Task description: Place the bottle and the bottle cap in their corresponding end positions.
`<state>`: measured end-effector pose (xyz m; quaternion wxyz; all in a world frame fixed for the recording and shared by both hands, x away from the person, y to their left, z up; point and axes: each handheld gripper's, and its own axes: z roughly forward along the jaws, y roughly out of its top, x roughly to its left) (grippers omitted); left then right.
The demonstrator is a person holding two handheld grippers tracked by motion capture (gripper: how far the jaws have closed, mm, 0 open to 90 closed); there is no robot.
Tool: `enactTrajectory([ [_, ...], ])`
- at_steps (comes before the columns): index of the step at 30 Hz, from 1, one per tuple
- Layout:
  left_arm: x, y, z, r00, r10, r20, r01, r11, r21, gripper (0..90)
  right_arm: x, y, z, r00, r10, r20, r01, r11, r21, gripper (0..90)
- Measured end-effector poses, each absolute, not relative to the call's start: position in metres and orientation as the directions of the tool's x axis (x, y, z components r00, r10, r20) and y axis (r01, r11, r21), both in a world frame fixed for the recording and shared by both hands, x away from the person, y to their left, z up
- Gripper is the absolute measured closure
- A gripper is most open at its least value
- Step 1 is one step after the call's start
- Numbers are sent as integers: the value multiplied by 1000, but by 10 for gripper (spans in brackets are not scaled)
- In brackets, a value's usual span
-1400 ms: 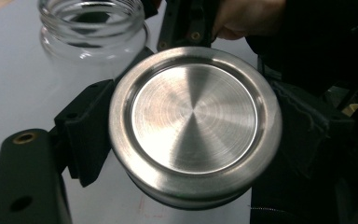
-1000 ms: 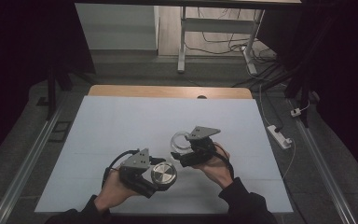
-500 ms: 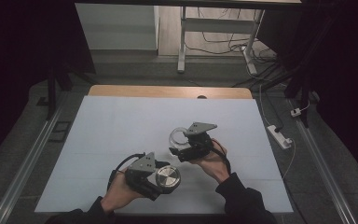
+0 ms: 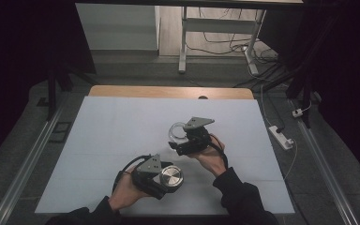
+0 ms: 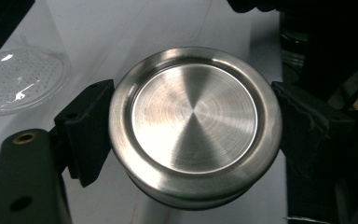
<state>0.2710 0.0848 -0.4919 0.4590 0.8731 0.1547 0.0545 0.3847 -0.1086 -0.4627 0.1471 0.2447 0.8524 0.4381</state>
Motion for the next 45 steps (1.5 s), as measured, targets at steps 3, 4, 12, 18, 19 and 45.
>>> enactTrajectory([
  [3, 275, 83, -497, 944, 327, -42, 224, -543, 809, 191, 389, -107, -464, -834, 551, -39, 289, 496, 819, 150],
  [4, 276, 83, -498, 943, 331, -40, 225, -544, 809, 191, 390, -106, -464, -833, 551, -41, 288, 496, 819, 150],
  [12, 285, 82, -507, 933, 358, -39, 246, -552, 797, 191, 399, -98, -465, -831, 554, -45, 288, 498, 818, 150],
  [18, 291, 82, -514, 926, 376, -39, 261, -561, 785, 191, 406, -90, -467, -831, 555, -50, 285, 501, 817, 150],
  [19, 291, 81, -515, 924, 380, -37, 263, -563, 783, 191, 407, -89, -468, -830, 556, -52, 286, 503, 816, 150],
  [45, 302, 73, -532, 915, 404, 4, 283, -647, 708, 190, 432, -69, -496, -815, 576, -65, 311, 530, 789, 150],
])
